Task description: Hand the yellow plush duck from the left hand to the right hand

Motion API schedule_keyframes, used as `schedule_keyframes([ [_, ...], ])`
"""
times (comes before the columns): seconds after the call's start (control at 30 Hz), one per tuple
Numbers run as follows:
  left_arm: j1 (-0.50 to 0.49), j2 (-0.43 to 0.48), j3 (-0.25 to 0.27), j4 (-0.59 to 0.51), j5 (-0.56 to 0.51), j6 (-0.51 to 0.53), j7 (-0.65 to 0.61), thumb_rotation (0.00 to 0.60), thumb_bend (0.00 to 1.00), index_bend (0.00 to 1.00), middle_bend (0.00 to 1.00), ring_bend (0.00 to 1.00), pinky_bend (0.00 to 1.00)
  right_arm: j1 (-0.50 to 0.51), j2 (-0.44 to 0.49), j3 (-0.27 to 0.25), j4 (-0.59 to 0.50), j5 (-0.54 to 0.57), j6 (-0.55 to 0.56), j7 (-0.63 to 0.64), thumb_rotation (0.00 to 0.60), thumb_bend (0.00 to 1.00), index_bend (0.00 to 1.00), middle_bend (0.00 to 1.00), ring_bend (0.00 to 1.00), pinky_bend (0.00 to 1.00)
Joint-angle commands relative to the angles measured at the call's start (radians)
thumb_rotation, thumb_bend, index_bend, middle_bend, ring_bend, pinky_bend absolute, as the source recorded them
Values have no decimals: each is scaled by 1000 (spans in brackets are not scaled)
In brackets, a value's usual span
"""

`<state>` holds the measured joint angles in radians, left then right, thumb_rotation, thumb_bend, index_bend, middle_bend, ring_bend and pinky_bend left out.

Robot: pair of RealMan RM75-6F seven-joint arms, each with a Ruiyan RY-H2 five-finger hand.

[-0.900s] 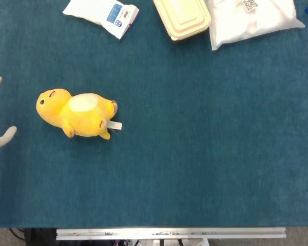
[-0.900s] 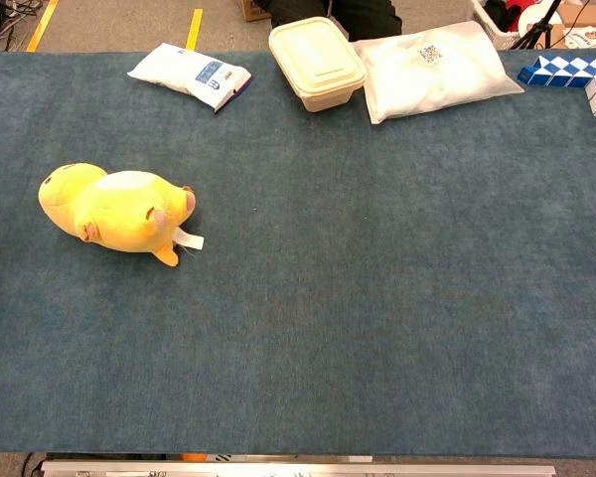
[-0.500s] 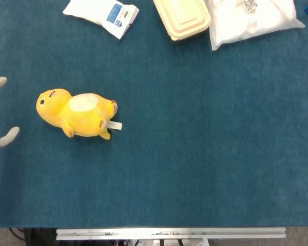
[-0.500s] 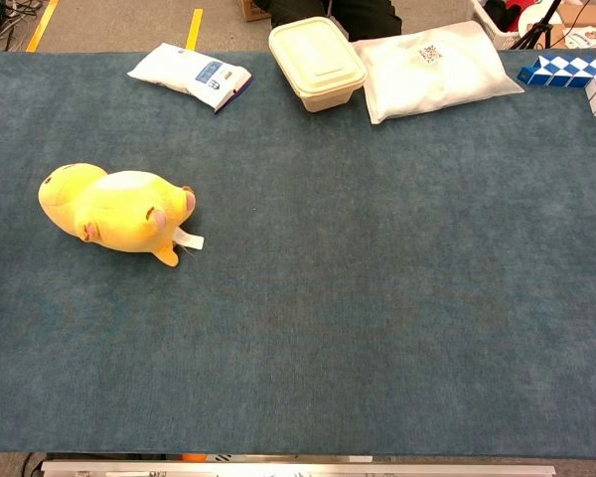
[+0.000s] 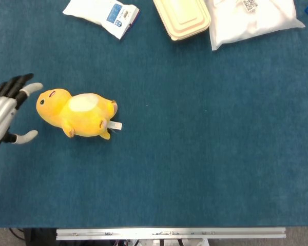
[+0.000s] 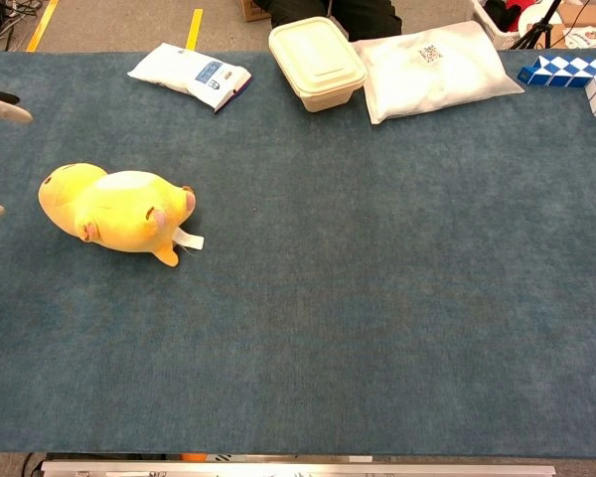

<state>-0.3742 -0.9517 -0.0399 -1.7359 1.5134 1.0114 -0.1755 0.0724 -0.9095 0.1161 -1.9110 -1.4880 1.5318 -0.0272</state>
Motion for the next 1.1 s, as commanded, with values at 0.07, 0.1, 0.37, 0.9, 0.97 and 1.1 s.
schedule_keyframes([
  [0.07, -95, -19, 6, 85, 4, -127, -27, 600, 201, 103, 9, 0, 103, -6, 4, -6, 0, -1, 2, 3, 600, 21, 254, 306, 183, 230],
  [0.1, -106, -26, 4, 98, -3, -143, -25, 600, 201, 87, 3, 0, 103, -7, 4, -7, 0, -2, 3, 4, 600, 22, 254, 306, 183, 230],
  [0.37, -183, -109, 7, 202, -50, -259, 12, 600, 201, 60, 0, 0, 103, -18, 6, -12, 10, 6, 6, 16, 600, 21, 254, 306, 183, 230],
  [0.9, -237, -244, 25, 313, -125, -332, 62, 600, 201, 149, 71, 5, 119, -19, 7, -11, 15, 12, 2, 19, 600, 21, 254, 306, 183, 230],
  [0.97, -237, -260, 25, 322, -123, -318, 74, 600, 202, 175, 97, 20, 139, -21, 8, -12, 16, 14, 1, 21, 600, 21, 254, 306, 183, 230],
  [1.1, -228, -300, 9, 347, -128, -266, 61, 600, 231, 301, 193, 122, 290, -23, 7, -13, 21, 19, -1, 28, 600, 22, 254, 307, 183, 230],
])
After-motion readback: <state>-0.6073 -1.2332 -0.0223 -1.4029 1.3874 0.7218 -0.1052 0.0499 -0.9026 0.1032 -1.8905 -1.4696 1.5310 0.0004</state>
